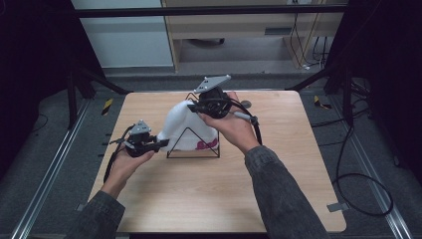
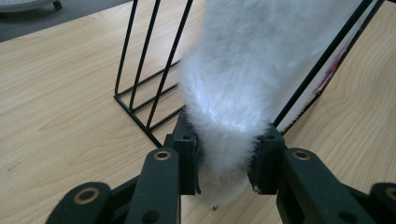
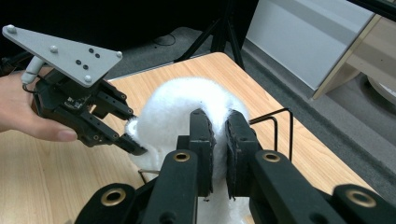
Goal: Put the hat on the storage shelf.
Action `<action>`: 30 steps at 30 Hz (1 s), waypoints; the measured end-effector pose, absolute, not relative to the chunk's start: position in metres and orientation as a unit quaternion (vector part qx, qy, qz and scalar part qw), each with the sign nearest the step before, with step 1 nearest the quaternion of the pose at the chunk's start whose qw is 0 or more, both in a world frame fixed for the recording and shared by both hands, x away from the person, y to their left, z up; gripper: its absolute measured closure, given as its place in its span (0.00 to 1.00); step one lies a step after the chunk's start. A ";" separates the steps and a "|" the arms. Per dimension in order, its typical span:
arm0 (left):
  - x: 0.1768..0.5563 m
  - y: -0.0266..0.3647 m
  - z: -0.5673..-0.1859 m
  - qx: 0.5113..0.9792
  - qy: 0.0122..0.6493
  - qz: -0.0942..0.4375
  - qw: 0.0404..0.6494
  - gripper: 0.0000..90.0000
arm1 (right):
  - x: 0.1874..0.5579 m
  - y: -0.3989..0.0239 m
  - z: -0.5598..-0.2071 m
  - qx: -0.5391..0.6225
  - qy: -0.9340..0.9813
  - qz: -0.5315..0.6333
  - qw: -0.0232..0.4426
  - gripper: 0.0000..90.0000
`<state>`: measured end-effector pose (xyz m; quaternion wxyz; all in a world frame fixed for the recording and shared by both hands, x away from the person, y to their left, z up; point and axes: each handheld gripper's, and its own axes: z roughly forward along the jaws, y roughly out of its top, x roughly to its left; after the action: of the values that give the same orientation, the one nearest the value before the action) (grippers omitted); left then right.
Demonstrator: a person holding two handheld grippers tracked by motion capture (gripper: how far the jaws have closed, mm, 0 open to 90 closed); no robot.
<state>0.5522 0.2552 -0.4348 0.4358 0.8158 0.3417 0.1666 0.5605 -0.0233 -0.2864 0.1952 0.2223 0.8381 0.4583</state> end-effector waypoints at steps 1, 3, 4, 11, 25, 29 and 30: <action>0.552 0.255 -0.435 0.817 0.342 0.168 0.434 0.75 | 0.561 -0.023 -0.287 0.222 0.838 0.458 0.195 0.93; 0.551 0.256 -0.437 0.815 0.344 0.169 0.434 0.73 | 0.561 -0.022 -0.288 0.221 0.840 0.456 0.194 0.93; 0.551 0.257 -0.437 0.815 0.344 0.168 0.435 0.72 | 0.561 -0.021 -0.288 0.222 0.840 0.456 0.193 0.93; 0.551 0.259 -0.445 0.817 0.348 0.165 0.430 0.76 | 0.562 -0.015 -0.295 0.220 0.844 0.452 0.185 0.93; 0.552 0.260 -0.454 0.822 0.350 0.158 0.420 0.74 | 0.562 -0.009 -0.302 0.219 0.850 0.446 0.176 0.93; 0.552 0.261 -0.455 0.824 0.351 0.159 0.416 0.73 | 0.562 -0.008 -0.304 0.224 0.850 0.443 0.173 0.92; 0.552 0.261 -0.457 0.824 0.353 0.158 0.413 0.74 | 0.562 -0.008 -0.305 0.223 0.852 0.441 0.173 0.92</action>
<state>0.5522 0.2607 -0.4566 0.4134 0.8243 0.3529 0.1582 0.5621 -0.0082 -0.3053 0.1728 0.2234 0.8520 0.4409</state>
